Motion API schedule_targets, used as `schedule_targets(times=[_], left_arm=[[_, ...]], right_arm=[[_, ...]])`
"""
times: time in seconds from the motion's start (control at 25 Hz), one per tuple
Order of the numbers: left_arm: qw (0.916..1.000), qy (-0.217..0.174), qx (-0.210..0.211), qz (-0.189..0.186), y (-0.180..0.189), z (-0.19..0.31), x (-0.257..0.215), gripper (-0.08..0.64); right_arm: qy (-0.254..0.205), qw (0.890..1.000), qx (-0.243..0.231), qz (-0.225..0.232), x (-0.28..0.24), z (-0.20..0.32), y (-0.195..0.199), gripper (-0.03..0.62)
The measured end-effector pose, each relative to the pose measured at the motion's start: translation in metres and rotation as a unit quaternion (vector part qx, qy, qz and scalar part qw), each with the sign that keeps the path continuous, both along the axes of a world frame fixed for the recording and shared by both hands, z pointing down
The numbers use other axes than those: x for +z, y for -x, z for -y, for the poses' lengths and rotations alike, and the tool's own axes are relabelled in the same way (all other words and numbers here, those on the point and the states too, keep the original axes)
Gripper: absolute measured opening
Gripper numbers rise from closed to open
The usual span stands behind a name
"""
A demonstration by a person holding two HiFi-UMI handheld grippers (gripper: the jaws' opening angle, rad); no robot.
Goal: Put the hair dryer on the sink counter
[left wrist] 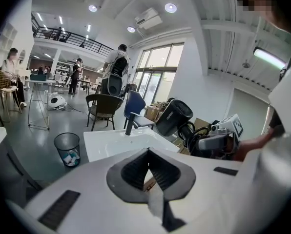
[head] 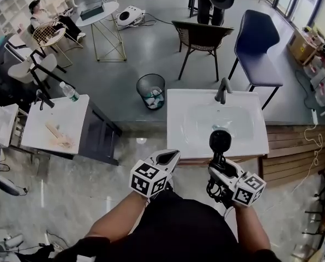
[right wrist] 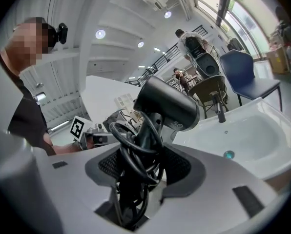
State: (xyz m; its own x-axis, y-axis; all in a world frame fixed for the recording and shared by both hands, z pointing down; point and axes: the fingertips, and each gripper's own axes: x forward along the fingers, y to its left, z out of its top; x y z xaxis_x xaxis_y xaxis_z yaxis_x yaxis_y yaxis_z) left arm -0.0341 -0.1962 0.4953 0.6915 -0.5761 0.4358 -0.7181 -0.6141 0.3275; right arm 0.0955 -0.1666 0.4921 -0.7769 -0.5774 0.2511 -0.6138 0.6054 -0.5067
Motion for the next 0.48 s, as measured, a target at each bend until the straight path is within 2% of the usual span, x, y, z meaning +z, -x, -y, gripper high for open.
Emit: schedule_targets(times=[0.24, 0.48], left_arm=[[0.9998, 0.004, 0.020, 0.000, 0.035, 0.048, 0.004, 0.002], [0.9994, 0.014, 0.031, 0.005, 0.064, 0.078, 0.016, 0.002]], right_arm=[[0.002, 0.997, 0.006, -0.072, 0.026, 0.054, 0.025, 0.213], [-0.001, 0.989, -0.005, -0.149, 0.050, 0.094, 0.040, 0.212]])
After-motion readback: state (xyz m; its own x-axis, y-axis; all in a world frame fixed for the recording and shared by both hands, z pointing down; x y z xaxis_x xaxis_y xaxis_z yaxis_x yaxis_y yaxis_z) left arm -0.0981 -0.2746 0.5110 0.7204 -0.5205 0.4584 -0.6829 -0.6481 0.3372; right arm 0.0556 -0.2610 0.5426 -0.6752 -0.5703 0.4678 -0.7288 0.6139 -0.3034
